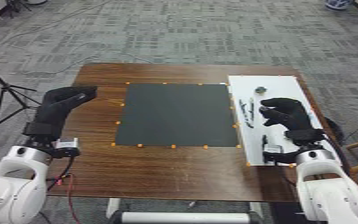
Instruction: Arrange flowers
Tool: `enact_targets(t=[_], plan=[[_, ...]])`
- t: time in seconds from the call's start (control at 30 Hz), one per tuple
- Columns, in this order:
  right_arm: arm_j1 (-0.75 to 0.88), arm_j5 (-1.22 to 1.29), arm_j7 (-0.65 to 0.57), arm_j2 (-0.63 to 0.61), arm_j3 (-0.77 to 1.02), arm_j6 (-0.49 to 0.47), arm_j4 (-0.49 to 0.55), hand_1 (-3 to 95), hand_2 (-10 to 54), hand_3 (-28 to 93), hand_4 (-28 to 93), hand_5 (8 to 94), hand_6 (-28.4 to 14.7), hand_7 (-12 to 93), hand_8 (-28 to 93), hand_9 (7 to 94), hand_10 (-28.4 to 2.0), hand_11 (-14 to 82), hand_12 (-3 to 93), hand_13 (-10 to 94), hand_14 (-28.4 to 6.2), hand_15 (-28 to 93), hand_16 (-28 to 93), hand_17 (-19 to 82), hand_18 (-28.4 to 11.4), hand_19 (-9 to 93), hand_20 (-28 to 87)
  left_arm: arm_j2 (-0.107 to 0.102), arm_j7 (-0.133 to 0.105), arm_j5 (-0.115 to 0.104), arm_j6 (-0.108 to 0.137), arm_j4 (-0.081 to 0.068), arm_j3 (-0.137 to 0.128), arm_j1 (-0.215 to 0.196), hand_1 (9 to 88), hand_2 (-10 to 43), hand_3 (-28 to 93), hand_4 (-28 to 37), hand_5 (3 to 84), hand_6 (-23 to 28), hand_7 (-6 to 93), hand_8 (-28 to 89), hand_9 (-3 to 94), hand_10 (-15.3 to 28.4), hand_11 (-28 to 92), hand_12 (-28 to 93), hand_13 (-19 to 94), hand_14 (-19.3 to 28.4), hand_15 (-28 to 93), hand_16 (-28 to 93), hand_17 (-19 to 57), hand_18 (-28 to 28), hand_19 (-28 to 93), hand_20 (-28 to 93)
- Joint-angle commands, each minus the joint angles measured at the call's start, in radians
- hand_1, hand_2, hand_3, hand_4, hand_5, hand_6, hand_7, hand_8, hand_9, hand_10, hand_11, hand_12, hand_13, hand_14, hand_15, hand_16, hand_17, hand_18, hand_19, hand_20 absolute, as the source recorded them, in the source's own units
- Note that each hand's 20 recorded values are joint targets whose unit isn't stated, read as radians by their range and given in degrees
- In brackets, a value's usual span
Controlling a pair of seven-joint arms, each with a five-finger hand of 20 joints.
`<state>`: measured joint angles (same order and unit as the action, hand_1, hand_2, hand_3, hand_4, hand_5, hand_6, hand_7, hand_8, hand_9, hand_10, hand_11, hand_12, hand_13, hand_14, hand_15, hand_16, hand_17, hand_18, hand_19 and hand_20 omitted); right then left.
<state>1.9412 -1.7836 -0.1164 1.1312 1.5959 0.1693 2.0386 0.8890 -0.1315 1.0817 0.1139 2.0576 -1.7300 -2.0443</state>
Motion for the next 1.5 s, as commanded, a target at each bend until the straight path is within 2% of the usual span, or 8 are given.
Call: enact_targets(t=[0.03, 0.5, 0.63, 0.67, 0.73, 1.2, 1.47, 1.5], plan=[[0.000, 0.012, 0.013, 0.021, -0.016, -0.003, -0.001, 26.4, -9.5, 66, -17, 54.0, -5.1, 21, -7, 66.0, -17.6, 19.3, 20.5, 64, -14.7, 33, 24, 27, -21.2, 53, 42, 0.129, 0.041, 0.079, -0.075, 0.003, -0.034, 0.022, 33.6, -6.6, 66, -16.3, 53.2, 4.7, 14.4, -8, 48.5, 14.2, 22, 11, 36, 16.8, 19, 1, 4.0, 14.6, 18, 20], [0.098, -0.472, -0.133, -0.018, -0.014, 0.058, 0.072, 27.7, -9.5, 65, -16, 58.6, -5.2, 22, -5, 71.1, -16.7, 24.4, 22.7, 71, -11.8, 44, 28, 30, -23.2, 65, 49, 0.108, 0.042, 0.079, -0.059, 0.006, -0.010, 0.015, 33.4, -6.7, 66, -16.2, 53.3, 4.7, 14.5, -8, 48.6, 14.2, 22, 11, 36, 16.8, 19, 1, 3.8, 14.6, 18, 20], [0.154, -0.624, -0.203, -0.030, -0.025, 0.055, 0.085, 29.1, -9.5, 64, -16, 63.4, -4.4, 28, -5, 75.4, -15.1, 32.6, 26.3, 75, -9.8, 59, 31, 33, -24.6, 76, 55, 0.125, 0.053, 0.120, -0.094, 0.017, -0.035, 0.015, 33.4, -6.8, 66, -16.3, 53.2, 4.8, 14.5, -8, 48.5, 14.1, 22, 11, 36, 16.8, 19, 1, 3.7, 14.6, 17, 20], [0.172, -0.640, -0.209, -0.031, -0.026, 0.040, 0.091, 29.1, -9.5, 64, -16, 64.2, -4.2, 29, -5, 76.2, -14.4, 34.6, 27.0, 76, -9.3, 61, 31, 34, -24.7, 77, 56, 0.001, 0.009, 0.044, 0.013, 0.020, 0.005, -0.019, 33.4, -6.8, 66, -16.3, 53.2, 4.7, 14.5, -8, 48.4, 14.1, 22, 11, 36, 16.8, 19, 1, 3.7, 14.6, 17, 20], [0.189, -0.708, -0.230, -0.035, -0.035, 0.008, 0.092, 29.1, -9.5, 63, -16, 65.7, -4.1, 30, -5, 78.5, -13.4, 37.3, 28.0, 78, -8.0, 64, 32, 36, -24.8, 80, 57, -0.074, -0.023, -0.016, 0.082, 0.026, 0.024, -0.044, 33.4, -6.8, 66, -16.4, 53.1, 4.7, 14.6, -8, 48.4, 14.0, 22, 11, 36, 16.8, 19, 0, 3.6, 14.6, 17, 20], [0.092, -0.799, -0.338, -0.065, -0.174, -0.183, -0.039, 29.7, -9.5, 61, -15, 68.9, -3.3, 36, -5, 86.4, -10.8, 43.7, 30.7, 92, -1.0, 65, 35, 53, -20.5, 92, 46, -0.177, -0.064, -0.086, 0.150, 0.026, 0.068, -0.057, 33.4, -6.9, 66, -16.2, 52.8, 4.5, 14.6, -8, 48.0, 13.9, 22, 11, 35, 16.7, 19, 1, 3.4, 14.6, 17, 20], [0.016, -0.720, -0.442, -0.038, -0.193, -0.457, -0.075, 35.3, -9.5, 61, -15, 70.6, -2.8, 37, -3, 88.7, -9.9, 44.3, 30.0, 94, 0.6, 64, 34, 56, -19.2, 93, 43, -0.059, -0.004, -0.007, 0.045, 0.025, 0.025, -0.034, 33.4, -7.0, 66, -16.1, 52.6, 4.5, 14.5, -8, 47.9, 13.9, 21, 11, 35, 16.7, 19, 1, 3.3, 14.6, 17, 20], [0.015, -0.714, -0.452, -0.028, -0.186, -0.491, -0.074, 39.6, -9.5, 58, -14, 70.1, -2.2, 35, 12, 88.7, -9.7, 44.6, 30.1, 94, 1.0, 65, 33, 56, -18.7, 93, 43, -0.037, 0.005, 0.007, 0.029, 0.030, 0.010, -0.039, 33.4, -7.0, 66, -16.2, 52.7, 4.6, 14.5, -8, 47.9, 13.9, 21, 11, 35, 16.8, 19, 1, 3.3, 14.5, 17, 20]])
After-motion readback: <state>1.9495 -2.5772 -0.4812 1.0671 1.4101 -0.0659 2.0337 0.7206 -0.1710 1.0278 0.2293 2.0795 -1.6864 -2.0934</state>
